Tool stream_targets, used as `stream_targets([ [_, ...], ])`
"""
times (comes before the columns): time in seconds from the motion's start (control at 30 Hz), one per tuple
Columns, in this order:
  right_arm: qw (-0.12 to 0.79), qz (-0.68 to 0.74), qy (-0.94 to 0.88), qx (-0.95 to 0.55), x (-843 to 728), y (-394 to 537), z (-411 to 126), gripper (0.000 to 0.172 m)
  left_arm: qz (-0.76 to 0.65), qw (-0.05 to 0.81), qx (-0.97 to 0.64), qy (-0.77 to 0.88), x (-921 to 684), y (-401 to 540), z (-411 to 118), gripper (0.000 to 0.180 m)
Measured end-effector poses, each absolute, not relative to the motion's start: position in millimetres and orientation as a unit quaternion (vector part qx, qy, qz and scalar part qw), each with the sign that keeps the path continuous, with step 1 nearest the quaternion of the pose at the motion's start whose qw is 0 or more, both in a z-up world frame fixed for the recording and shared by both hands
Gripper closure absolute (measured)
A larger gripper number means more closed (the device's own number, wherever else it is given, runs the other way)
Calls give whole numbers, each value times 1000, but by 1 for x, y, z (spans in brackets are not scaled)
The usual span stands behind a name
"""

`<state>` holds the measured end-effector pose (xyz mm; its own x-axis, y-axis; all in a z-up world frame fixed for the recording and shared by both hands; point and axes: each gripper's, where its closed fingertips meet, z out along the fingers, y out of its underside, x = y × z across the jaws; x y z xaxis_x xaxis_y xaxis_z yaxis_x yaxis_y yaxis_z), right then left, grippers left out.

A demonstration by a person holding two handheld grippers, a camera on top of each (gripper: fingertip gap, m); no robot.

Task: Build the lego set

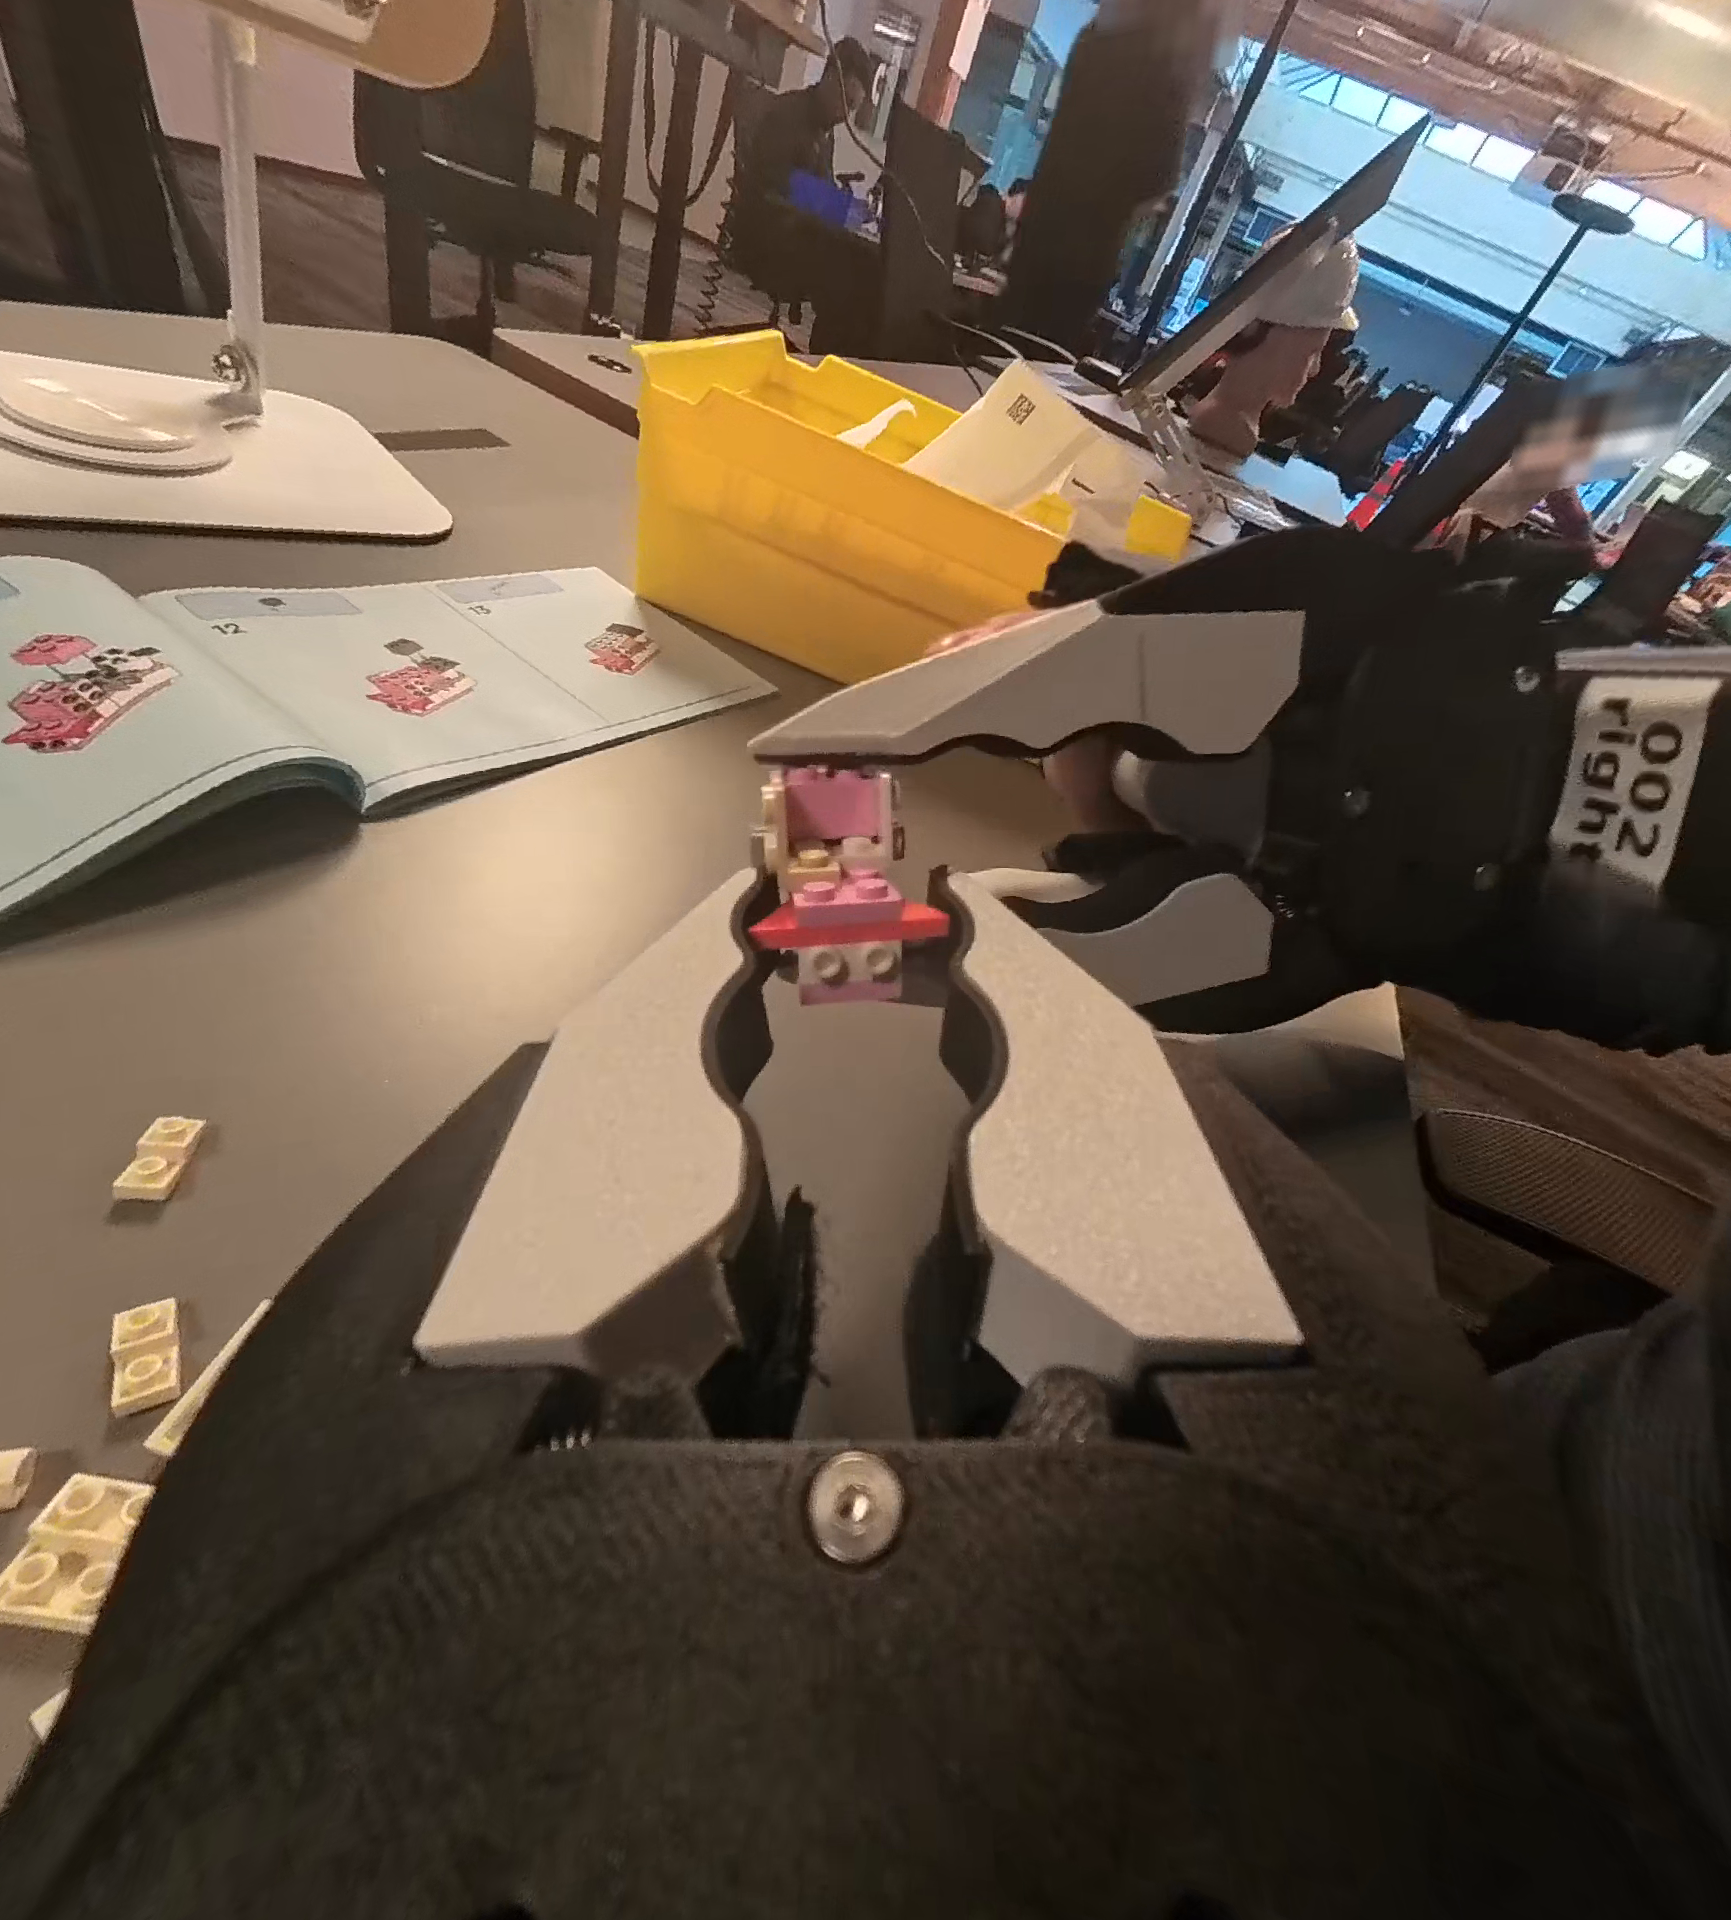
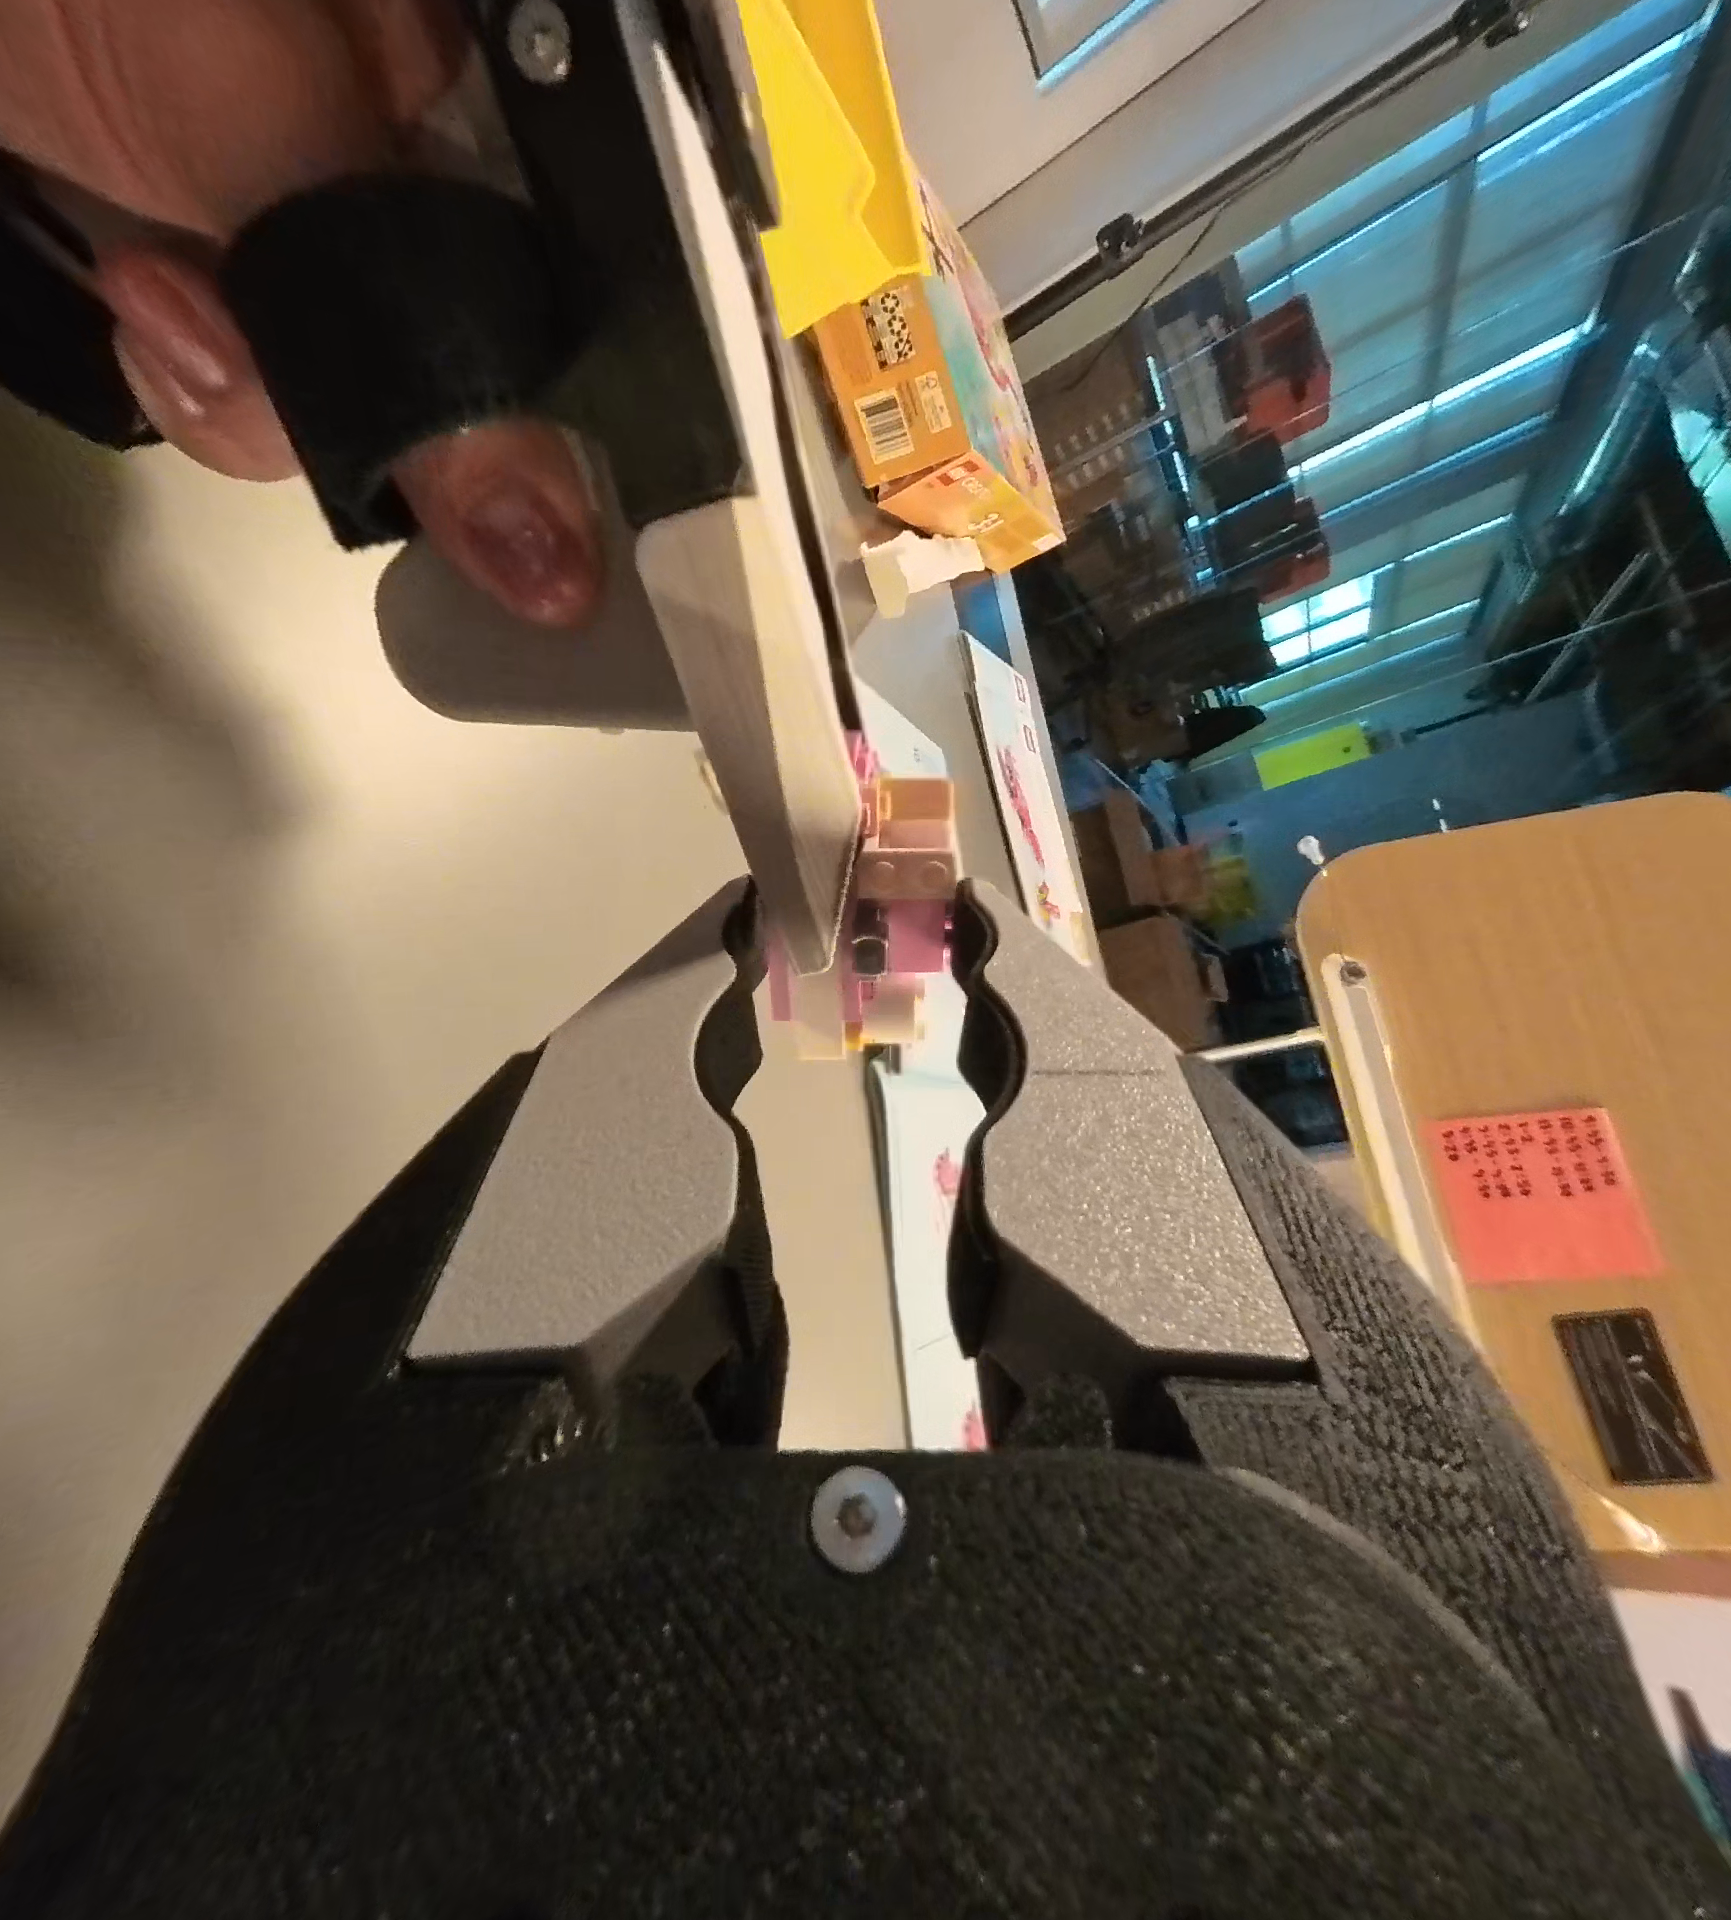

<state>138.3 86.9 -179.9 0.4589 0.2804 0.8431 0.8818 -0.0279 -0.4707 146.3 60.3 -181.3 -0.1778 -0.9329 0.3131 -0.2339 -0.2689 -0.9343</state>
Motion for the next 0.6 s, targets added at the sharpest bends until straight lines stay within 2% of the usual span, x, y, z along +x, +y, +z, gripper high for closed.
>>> stream_targets([
  [0.2, 556, -316, -416, -646, 139, 86, -176, 139, -578, 304, -564, 506, 146, 61, -179, 153],
  [0.47, 538, -259, -405, -692, 140, 87, -186, 138, -560, 312, -570, 515, 148, 63, -187, 153],
  [0.6, 559, -261, -394, -681, 138, 88, -178, 136, -564, 334, -556, 510, 146, 64, -179, 153],
])
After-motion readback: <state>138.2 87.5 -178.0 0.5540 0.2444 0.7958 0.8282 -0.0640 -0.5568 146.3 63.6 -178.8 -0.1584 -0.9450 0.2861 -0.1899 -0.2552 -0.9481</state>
